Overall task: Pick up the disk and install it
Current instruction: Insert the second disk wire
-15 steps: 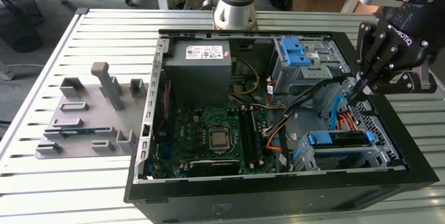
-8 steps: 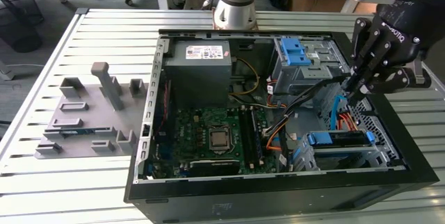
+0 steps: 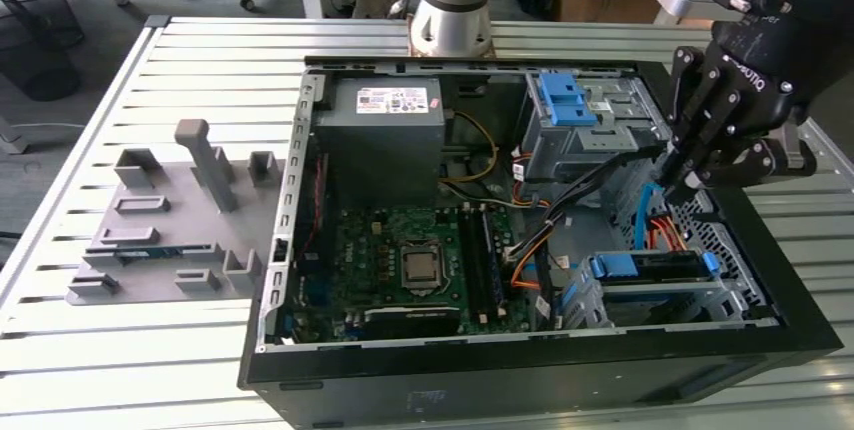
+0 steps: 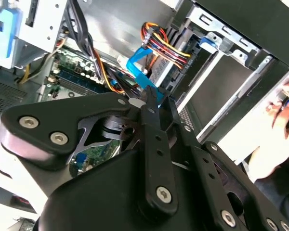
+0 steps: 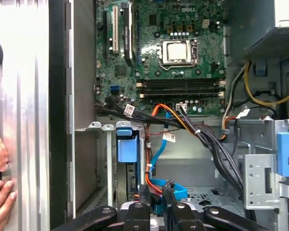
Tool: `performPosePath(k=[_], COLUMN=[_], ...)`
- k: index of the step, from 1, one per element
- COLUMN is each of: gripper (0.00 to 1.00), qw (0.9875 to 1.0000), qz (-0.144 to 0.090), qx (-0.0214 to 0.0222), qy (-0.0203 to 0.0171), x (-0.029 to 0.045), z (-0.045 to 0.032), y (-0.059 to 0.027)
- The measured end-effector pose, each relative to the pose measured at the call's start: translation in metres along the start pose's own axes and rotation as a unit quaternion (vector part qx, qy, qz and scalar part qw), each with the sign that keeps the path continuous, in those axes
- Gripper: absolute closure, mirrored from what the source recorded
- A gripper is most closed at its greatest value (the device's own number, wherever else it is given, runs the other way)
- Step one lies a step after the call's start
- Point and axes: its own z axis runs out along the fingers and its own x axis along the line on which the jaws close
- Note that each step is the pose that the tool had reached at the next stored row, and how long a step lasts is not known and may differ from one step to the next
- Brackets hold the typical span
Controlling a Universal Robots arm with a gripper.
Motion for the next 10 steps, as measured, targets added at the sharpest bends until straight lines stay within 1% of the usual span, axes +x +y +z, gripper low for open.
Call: performPosePath(k=[2,4,5,6,8,9,10], gripper=[0.75,0.75,0.75,0.75,0.76,0.83,0.83], qw=[0.9999,0.9998,0.9997,0.9997,0.9997,0.9997,0.9997], qz=[0.000,0.001,0.001,0.001,0.001,0.001,0.001], qx=[0.0005,0.0009,0.0010,0.0011,0.0011,0.0011,0.0011], qy=[0.0115,0.0216,0.0236,0.0241,0.0243,0.0244,0.0243], x=[-0.0002,-0.0004,-0.0005,-0.0006,-0.0009,-0.0010,-0.0011], z=[0.0010,0.0023,0.0037,0.0055,0.0091,0.0108,0.0126], y=[0.0000,0.0000,-0.0001,-0.0002,-0.0003,-0.0005,-0.0005])
